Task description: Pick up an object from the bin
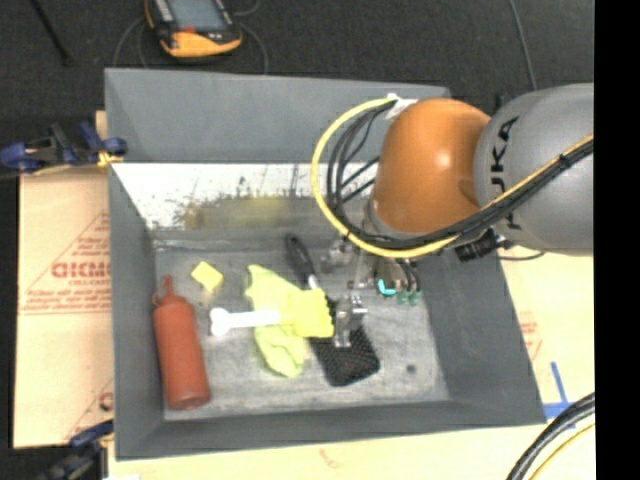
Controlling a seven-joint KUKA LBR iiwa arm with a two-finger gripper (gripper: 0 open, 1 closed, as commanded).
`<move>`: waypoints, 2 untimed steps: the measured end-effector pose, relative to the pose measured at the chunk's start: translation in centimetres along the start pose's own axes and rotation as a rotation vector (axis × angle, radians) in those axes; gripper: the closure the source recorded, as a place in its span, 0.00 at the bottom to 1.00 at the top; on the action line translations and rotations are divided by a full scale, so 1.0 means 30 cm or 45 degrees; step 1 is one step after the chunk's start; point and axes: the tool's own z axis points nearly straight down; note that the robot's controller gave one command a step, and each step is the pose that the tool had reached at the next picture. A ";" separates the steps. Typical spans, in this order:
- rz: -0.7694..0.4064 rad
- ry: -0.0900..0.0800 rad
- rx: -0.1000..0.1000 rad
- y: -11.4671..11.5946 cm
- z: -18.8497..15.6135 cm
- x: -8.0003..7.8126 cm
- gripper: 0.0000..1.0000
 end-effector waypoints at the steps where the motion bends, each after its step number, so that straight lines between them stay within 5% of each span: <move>1: 0.001 -0.006 0.000 0.000 -0.010 -0.003 0.00; 2: 0.048 -0.019 -0.001 0.019 0.142 -0.019 0.00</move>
Offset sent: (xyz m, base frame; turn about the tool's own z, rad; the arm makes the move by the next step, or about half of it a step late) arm 0.0058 0.0164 -0.1247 0.0920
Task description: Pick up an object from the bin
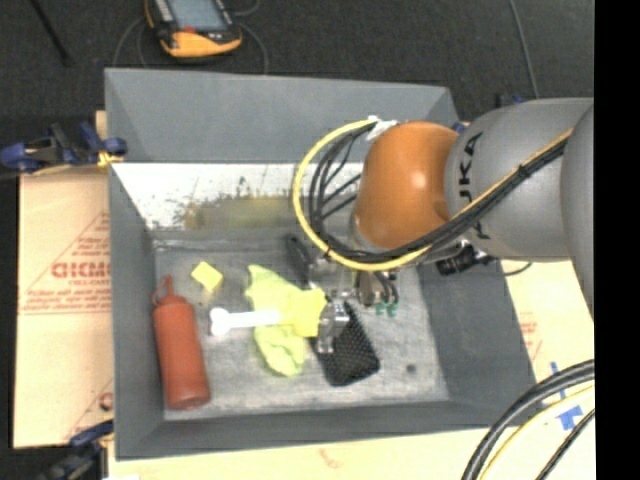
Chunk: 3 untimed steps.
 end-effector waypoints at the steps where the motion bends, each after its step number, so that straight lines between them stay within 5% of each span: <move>1: -0.075 0.013 0.001 -0.090 0.092 0.123 0.00; 2: -0.248 0.008 0.004 -0.033 0.166 0.009 0.00; 3: -0.382 0.008 -0.003 -0.041 0.233 -0.277 1.00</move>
Offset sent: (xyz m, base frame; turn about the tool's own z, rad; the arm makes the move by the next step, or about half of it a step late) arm 0.0557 0.0309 -0.0820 -0.3191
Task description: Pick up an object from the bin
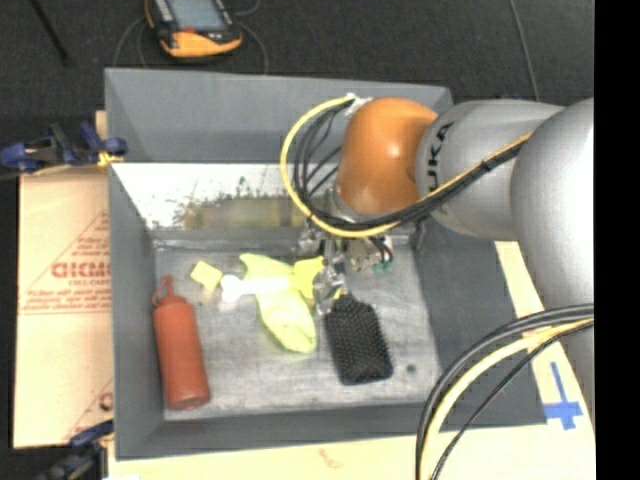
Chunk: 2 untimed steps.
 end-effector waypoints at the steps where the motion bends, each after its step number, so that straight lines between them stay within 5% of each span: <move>1: 0.001 0.000 0.000 0.000 0.000 0.000 1.00; 2: 0.023 0.012 -0.002 0.017 -0.134 0.017 1.00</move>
Offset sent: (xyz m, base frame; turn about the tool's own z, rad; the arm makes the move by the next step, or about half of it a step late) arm -0.0102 0.0111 0.1142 0.0481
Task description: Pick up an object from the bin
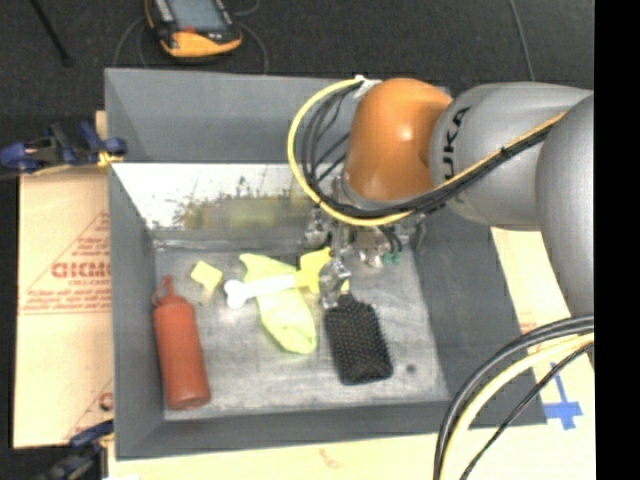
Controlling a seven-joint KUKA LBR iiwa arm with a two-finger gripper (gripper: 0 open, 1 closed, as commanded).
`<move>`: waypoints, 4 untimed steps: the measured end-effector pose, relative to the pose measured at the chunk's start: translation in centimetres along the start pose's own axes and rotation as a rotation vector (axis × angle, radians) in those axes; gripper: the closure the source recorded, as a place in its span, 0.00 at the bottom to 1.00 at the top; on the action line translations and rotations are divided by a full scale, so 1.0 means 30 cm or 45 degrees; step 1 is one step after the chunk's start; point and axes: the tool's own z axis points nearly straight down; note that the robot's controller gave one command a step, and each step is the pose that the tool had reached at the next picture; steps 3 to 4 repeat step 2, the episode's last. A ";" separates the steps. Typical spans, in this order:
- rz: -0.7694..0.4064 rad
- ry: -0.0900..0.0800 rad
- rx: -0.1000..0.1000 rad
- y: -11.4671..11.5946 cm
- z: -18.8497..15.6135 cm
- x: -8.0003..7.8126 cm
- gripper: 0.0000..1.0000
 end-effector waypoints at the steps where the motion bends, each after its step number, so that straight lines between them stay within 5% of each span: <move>1: 0.010 -0.007 0.004 -0.030 -0.211 -0.014 1.00; 2: -0.003 -0.018 0.007 0.001 -0.316 0.009 1.00; 4: -0.003 -0.018 0.007 0.001 -0.316 0.009 1.00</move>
Offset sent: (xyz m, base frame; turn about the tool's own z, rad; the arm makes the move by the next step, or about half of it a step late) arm -0.0141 0.0105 0.0764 -0.0136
